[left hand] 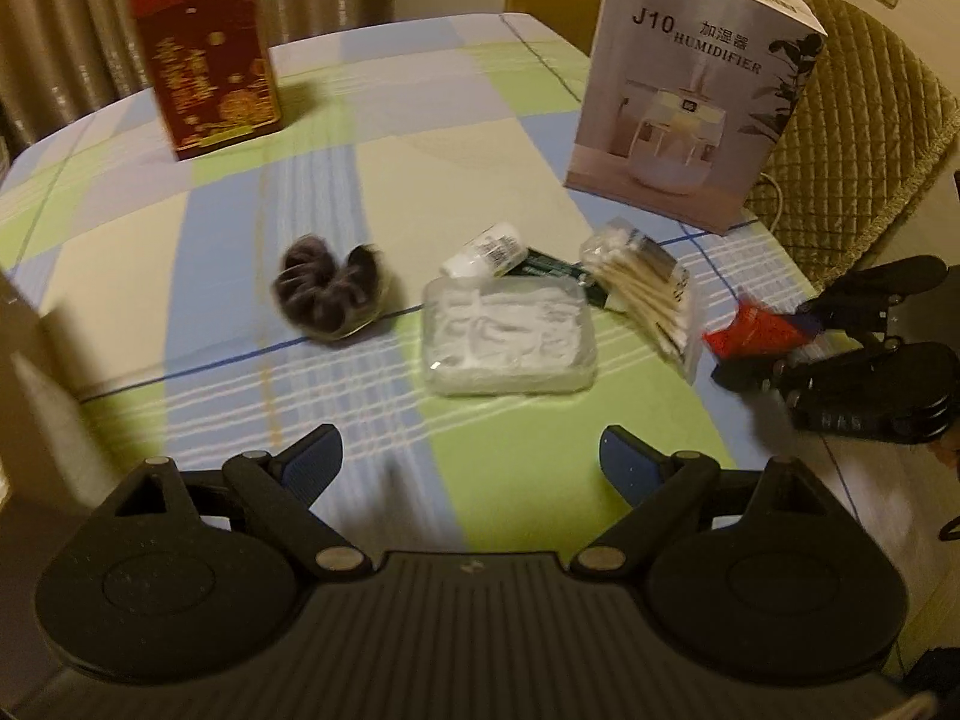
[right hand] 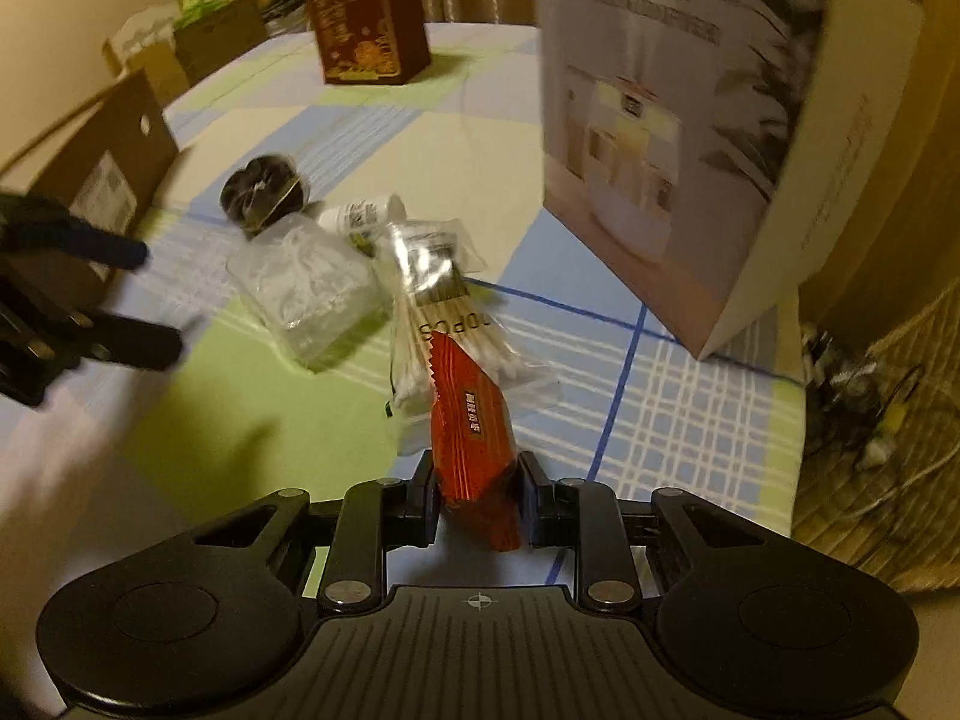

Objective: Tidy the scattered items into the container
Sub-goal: 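Grasp the red snack packet with the right tool while the left tool grasps the clear floss case, then carry the red packet and floss case over the brown box with both tools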

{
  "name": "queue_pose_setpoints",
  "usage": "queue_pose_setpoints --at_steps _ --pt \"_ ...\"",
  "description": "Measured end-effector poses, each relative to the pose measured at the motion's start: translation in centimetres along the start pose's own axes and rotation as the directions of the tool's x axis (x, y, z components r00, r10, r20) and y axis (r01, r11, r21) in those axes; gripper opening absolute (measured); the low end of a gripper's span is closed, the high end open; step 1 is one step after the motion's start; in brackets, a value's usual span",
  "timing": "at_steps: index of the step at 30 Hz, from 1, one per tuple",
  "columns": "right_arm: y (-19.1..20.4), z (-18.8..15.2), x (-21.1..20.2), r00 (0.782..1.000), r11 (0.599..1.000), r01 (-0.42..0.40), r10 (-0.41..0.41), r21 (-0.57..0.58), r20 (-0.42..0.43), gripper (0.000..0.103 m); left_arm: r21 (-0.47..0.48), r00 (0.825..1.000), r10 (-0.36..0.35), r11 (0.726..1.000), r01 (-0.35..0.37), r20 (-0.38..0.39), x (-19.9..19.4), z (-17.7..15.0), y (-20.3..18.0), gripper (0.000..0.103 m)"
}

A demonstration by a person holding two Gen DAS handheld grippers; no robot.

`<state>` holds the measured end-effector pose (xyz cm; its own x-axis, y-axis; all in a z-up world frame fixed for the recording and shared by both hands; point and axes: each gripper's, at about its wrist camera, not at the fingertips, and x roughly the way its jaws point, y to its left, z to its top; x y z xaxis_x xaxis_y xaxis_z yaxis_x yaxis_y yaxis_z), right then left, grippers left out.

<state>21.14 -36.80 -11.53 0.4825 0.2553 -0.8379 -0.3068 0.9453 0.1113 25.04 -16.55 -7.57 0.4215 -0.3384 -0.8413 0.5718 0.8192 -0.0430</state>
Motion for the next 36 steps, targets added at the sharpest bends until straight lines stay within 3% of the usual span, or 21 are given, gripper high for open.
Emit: queue_pose_setpoints --at_steps 6,16,20,28,36 --pt "-0.8 0.3 -0.2 1.000 1.000 0.001 -0.001 0.013 -0.007 0.028 0.011 0.999 -0.021 1.000 0.021 0.034 2.3 1.8 -0.7 0.091" --pt "-1.5 0.2 -0.4 1.000 0.998 0.008 -0.008 0.061 0.003 0.028 0.006 1.000 -0.018 1.000 0.018 -0.014 6.4 3.5 -1.6 0.092" --pt "-1.5 0.2 -0.6 1.000 0.998 0.009 -0.009 0.068 0.006 0.028 0.019 1.000 -0.019 1.000 0.019 -0.018 7.2 3.3 -1.7 0.084" --pt "-0.8 0.6 -1.3 1.000 0.998 0.000 0.001 0.059 -0.011 0.028 0.038 1.000 -0.014 0.999 0.015 -0.014 5.8 2.2 -1.3 0.083" --pt "1.4 1.4 -2.6 0.999 0.999 -0.030 0.031 0.030 -0.036 0.028 0.025 1.000 0.003 1.000 -0.003 0.007 1.8 0.4 0.0 0.083"
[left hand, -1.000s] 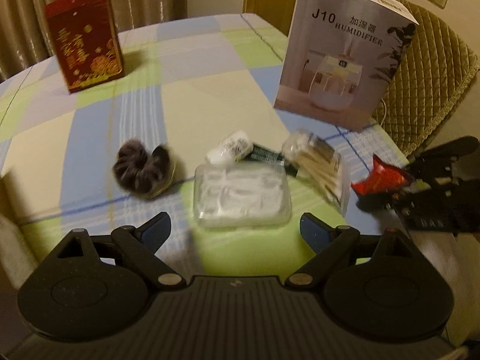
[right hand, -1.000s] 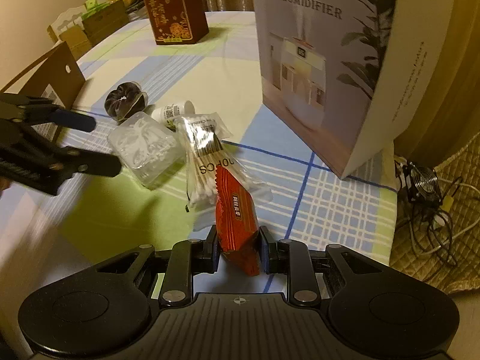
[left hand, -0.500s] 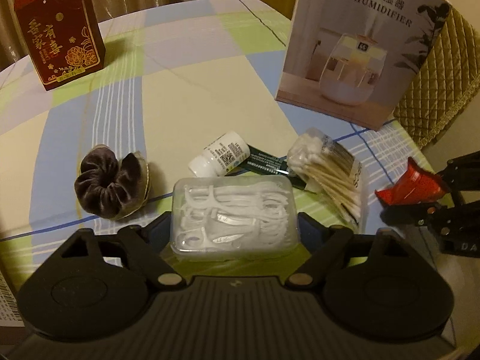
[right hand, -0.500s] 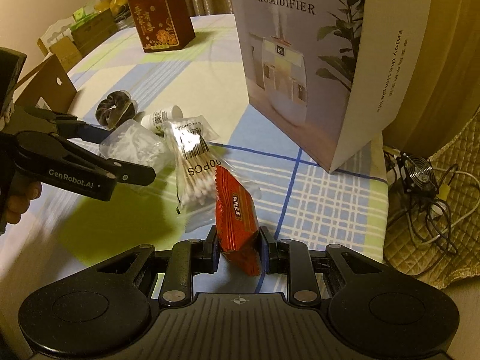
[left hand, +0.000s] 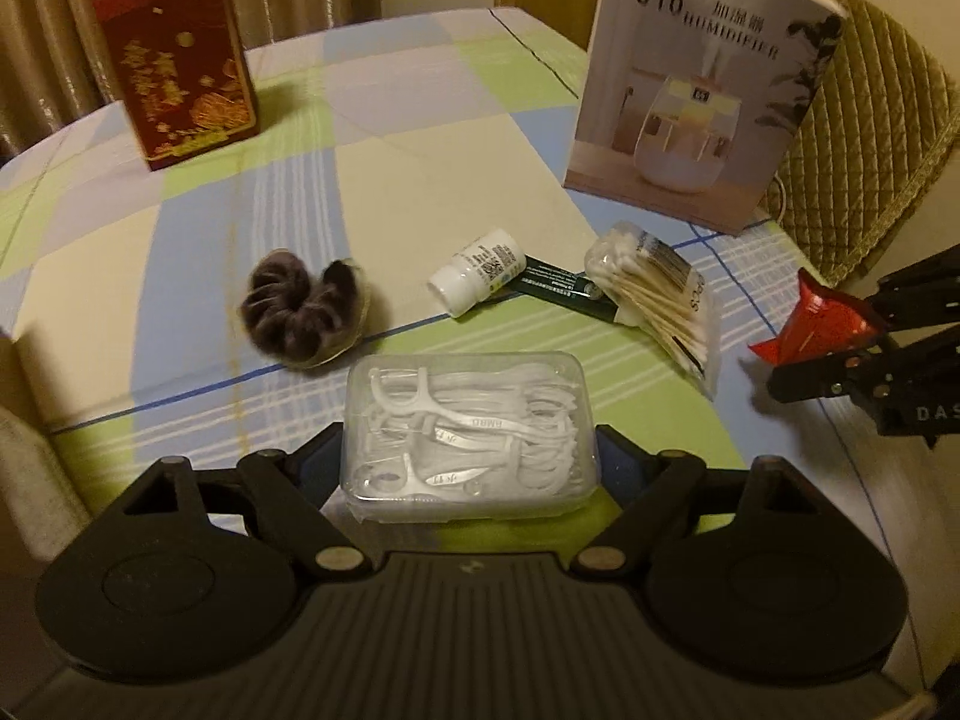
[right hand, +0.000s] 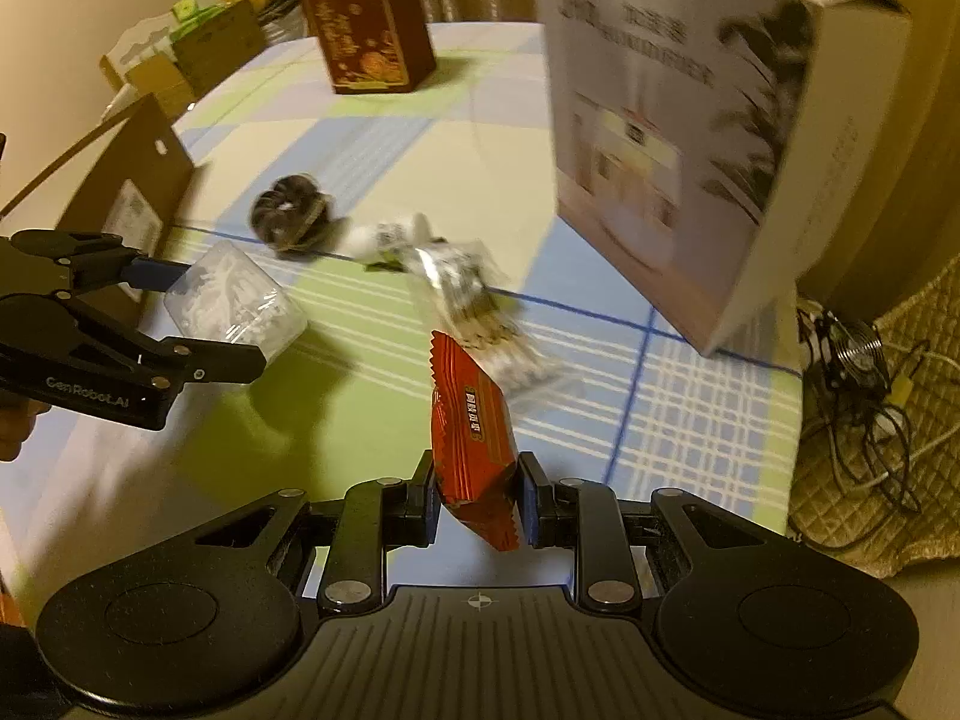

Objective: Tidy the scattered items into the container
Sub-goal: 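Carry the red packet and floss case over the brown box with both tools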

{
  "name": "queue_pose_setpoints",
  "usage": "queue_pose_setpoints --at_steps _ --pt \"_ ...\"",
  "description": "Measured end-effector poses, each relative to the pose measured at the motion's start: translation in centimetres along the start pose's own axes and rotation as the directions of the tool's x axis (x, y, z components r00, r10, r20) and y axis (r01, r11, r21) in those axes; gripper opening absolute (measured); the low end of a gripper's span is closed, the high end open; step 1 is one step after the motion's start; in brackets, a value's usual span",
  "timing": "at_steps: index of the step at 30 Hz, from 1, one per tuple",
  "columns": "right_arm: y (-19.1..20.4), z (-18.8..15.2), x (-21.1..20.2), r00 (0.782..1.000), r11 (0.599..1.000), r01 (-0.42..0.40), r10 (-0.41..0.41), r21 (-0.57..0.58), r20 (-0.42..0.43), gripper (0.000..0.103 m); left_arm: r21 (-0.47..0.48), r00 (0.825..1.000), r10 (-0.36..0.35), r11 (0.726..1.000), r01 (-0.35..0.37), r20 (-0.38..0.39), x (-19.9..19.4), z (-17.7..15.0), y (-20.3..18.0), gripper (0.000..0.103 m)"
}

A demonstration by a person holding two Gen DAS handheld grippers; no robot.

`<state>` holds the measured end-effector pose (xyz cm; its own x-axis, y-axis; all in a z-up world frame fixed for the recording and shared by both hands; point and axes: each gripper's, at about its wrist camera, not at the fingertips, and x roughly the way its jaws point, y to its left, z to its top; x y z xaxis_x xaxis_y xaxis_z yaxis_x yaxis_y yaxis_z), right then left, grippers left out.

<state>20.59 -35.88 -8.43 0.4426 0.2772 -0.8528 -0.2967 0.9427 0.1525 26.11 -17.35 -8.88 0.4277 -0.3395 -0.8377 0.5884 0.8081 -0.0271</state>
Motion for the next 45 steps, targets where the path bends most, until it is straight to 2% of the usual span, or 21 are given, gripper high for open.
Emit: queue_pose_setpoints --at_steps 11,22,31,38,41,45 --pt "5.5 1.9 -1.3 0.997 0.991 -0.068 0.072 -0.117 0.031 0.029 -0.061 0.993 0.050 0.997 -0.044 0.111 -6.7 -1.2 1.7 0.083" --pt "12.7 4.4 -2.0 0.974 0.954 -0.184 0.210 -0.235 0.090 0.029 -0.148 0.965 0.152 0.981 -0.122 0.213 -14.6 -3.9 5.8 0.083" --pt "19.1 7.2 -1.8 0.933 0.908 -0.297 0.342 -0.295 0.115 0.028 -0.257 0.932 0.282 0.941 -0.222 0.228 -20.6 -7.9 11.5 0.083" --pt "25.0 10.2 -0.3 0.898 0.866 -0.355 0.420 -0.351 0.129 0.028 -0.325 0.895 0.399 0.889 -0.323 0.201 -24.3 -10.8 16.7 0.083" --pt "27.1 11.3 0.5 0.890 0.855 -0.364 0.436 -0.369 0.132 0.028 -0.346 0.882 0.431 0.870 -0.350 0.192 -25.5 -11.9 18.9 0.083" --pt "29.3 12.6 1.7 0.888 0.848 -0.367 0.442 -0.382 0.128 0.028 -0.360 0.874 0.450 0.858 -0.367 0.182 -26.5 -13.1 21.4 0.083"
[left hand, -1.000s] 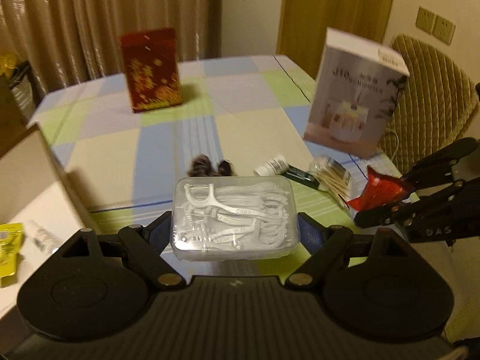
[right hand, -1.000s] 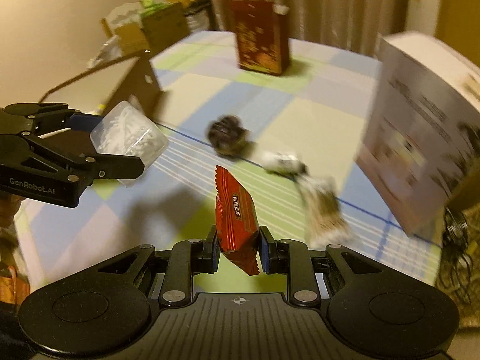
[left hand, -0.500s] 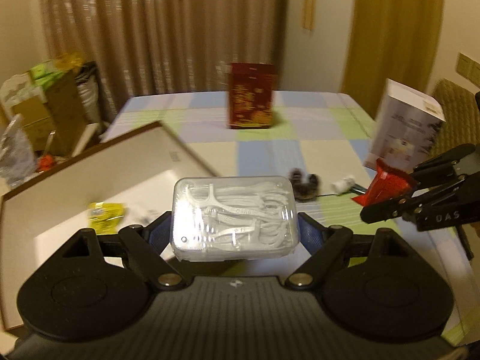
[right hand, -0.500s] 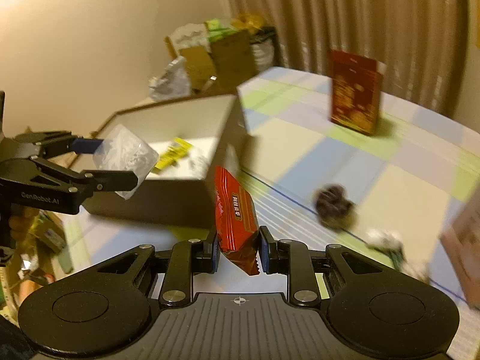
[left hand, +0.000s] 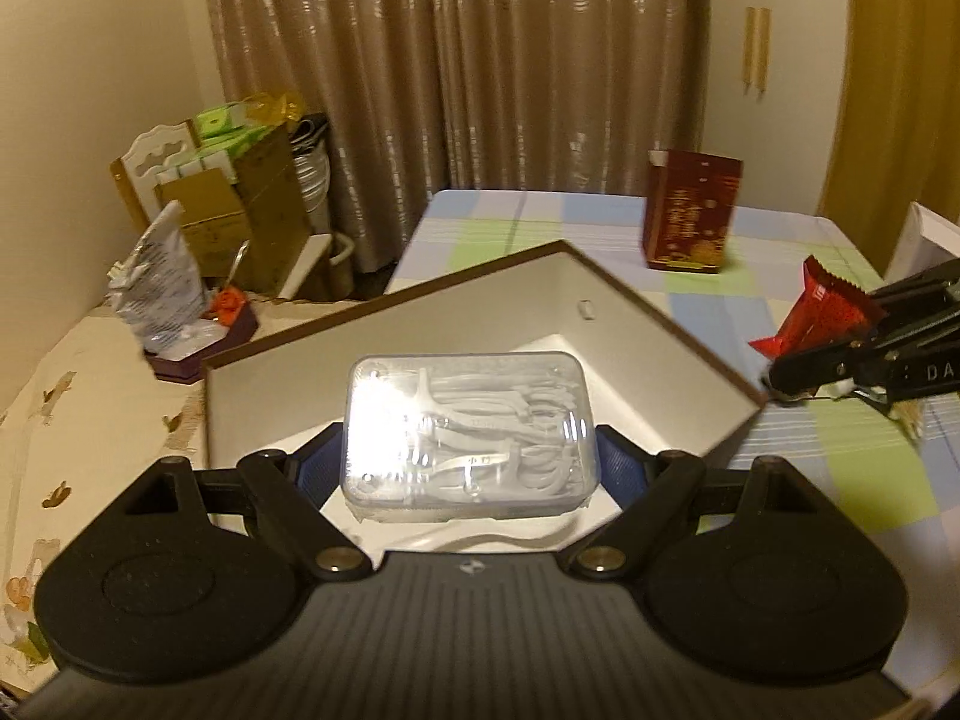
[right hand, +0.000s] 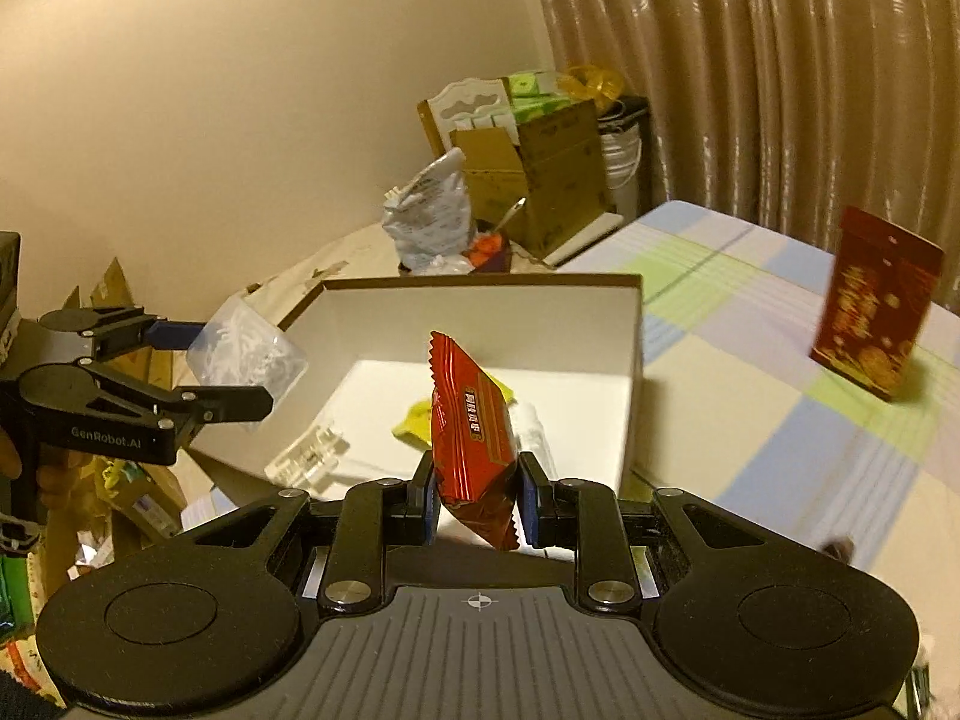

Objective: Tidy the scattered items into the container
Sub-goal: 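Carry the red packet and floss case over the brown box with both tools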

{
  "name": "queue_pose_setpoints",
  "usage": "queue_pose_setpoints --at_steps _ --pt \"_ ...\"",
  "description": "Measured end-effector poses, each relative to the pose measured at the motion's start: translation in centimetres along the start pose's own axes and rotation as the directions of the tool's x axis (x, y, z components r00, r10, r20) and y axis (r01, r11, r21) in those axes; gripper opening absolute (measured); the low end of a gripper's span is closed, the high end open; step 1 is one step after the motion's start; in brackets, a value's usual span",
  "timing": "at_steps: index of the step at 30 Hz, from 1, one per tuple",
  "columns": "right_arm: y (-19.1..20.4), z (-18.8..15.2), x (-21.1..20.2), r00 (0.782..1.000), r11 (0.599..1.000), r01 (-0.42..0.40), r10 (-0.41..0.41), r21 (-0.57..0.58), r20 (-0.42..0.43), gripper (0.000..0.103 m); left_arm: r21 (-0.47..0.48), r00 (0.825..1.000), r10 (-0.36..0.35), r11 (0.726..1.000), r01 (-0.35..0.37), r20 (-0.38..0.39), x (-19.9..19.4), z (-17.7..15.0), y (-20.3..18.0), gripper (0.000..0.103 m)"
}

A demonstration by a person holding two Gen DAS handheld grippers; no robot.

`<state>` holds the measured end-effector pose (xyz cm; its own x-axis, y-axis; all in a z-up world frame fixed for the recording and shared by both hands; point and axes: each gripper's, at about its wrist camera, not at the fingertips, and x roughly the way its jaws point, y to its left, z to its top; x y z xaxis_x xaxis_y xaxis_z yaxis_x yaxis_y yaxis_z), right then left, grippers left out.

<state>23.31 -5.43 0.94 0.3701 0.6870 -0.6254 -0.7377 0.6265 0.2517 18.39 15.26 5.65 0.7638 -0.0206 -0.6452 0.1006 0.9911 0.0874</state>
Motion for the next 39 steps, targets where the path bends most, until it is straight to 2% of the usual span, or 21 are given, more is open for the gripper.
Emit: queue_pose_setpoints --at_steps 9,18,23,26,39 --pt "0.2 2.3 4.4 0.998 0.999 0.035 -0.037 -0.038 -0.050 0.029 0.025 0.999 -0.018 1.000 0.019 -0.034 2.6 0.2 3.9 0.084" --pt "-1.3 3.3 8.9 0.988 0.993 0.073 -0.084 -0.090 -0.129 0.029 0.183 0.993 -0.019 0.982 0.040 -0.118 8.6 1.4 6.9 0.084" --pt "-2.2 3.5 11.3 0.981 0.992 0.080 -0.096 -0.097 -0.169 0.029 0.274 0.979 -0.042 0.957 0.098 -0.202 12.3 1.7 7.9 0.084" --pt "-2.6 3.6 12.2 0.978 0.992 0.084 -0.100 -0.094 -0.185 0.029 0.314 0.970 -0.018 0.945 0.096 -0.241 14.1 1.4 7.9 0.084" --pt "-4.0 4.0 13.4 0.970 0.989 0.107 -0.126 -0.101 -0.209 0.029 0.326 0.942 0.011 0.940 0.104 -0.334 19.3 1.0 8.9 0.084"
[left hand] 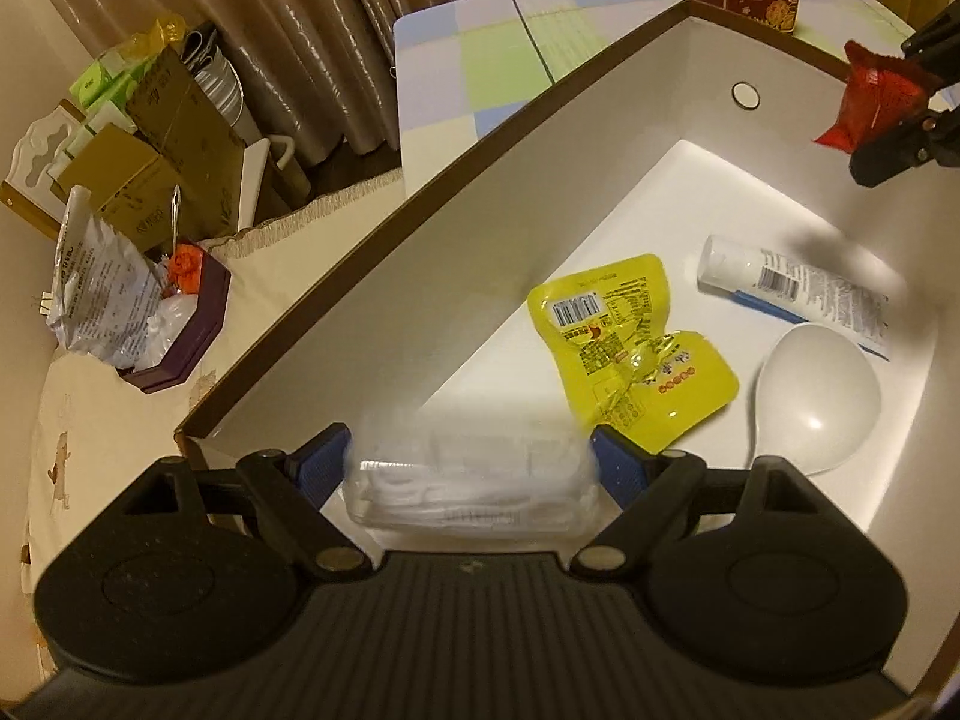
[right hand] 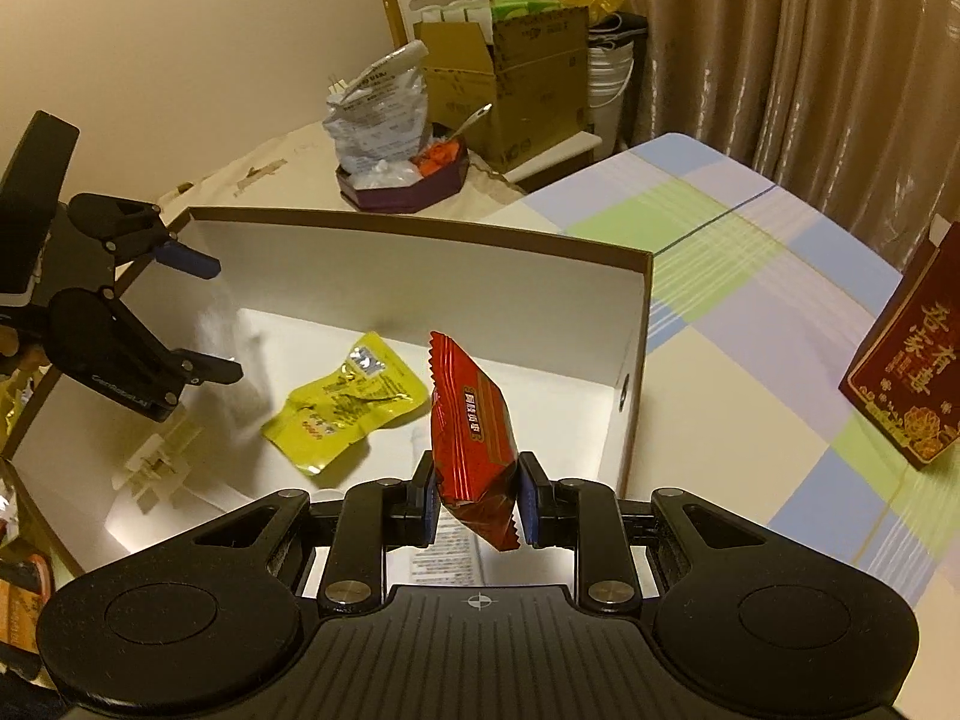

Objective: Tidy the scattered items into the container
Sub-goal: 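Carry the red packet and floss case over the brown box with both tools, then open both tools to drop the packet and floss case into the box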

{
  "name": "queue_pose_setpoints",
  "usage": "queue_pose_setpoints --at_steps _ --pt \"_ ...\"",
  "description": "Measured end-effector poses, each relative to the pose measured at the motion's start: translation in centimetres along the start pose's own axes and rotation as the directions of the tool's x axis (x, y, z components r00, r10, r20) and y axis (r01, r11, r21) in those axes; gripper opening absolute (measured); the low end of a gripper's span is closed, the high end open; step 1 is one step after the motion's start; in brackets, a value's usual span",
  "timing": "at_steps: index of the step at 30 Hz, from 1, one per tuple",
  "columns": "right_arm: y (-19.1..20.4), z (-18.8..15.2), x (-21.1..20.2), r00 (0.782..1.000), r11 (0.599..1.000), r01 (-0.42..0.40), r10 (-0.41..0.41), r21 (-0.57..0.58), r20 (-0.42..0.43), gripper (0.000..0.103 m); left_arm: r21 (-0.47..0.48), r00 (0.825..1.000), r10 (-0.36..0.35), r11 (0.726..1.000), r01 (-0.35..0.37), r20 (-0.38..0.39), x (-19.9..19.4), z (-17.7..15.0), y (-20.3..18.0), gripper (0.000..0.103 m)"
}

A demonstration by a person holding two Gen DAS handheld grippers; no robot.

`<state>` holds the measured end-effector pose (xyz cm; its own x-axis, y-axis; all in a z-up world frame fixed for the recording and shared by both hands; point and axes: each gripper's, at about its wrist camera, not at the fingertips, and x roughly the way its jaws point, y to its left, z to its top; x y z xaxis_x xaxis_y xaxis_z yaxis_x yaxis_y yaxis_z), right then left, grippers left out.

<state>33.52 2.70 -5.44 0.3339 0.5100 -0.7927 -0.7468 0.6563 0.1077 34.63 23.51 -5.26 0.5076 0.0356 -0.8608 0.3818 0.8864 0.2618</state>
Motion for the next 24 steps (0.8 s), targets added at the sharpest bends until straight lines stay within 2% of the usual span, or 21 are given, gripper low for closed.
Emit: queue_pose_setpoints --at_steps 7,12,13,14,15,17,19,24 --pt "0.3 0.3 0.8 0.999 0.997 0.039 -0.038 -0.061 0.008 0.029 -0.016 1.000 -0.013 1.000 0.013 0.022 0.1 0.1 0.1 0.084" --pt "0.5 0.5 0.9 0.993 0.992 0.089 -0.082 -0.087 0.084 0.029 -0.048 0.998 -0.024 0.999 0.027 0.049 -0.4 0.2 0.3 0.084" --pt "0.5 0.6 0.7 0.993 0.993 0.079 -0.070 -0.087 0.099 0.033 -0.058 0.998 -0.025 0.998 0.028 0.054 -0.5 0.2 0.4 0.084" --pt "0.4 0.6 0.5 0.991 0.994 0.069 -0.059 -0.082 0.118 0.063 -0.071 0.998 -0.028 0.997 0.032 0.055 -0.5 0.1 0.6 0.084" --pt "0.4 0.6 0.2 0.988 0.995 0.066 -0.054 -0.079 0.143 0.082 -0.084 0.998 -0.031 0.996 0.036 0.056 -0.6 0.1 0.7 0.084" --pt "0.8 0.6 -0.5 0.983 0.995 0.040 -0.022 -0.094 0.183 0.082 -0.108 0.998 -0.034 0.993 0.041 0.061 -0.7 0.0 0.9 0.084" --pt "1.2 0.7 -0.6 0.982 0.991 0.068 -0.046 -0.114 0.185 0.082 -0.122 0.997 -0.033 0.992 0.040 0.065 -0.9 -0.1 0.8 0.085" --pt "1.4 0.6 -1.3 0.984 0.992 0.056 -0.036 -0.111 0.174 0.083 -0.143 0.996 -0.038 0.988 0.049 0.075 -1.7 -0.3 0.5 0.086"
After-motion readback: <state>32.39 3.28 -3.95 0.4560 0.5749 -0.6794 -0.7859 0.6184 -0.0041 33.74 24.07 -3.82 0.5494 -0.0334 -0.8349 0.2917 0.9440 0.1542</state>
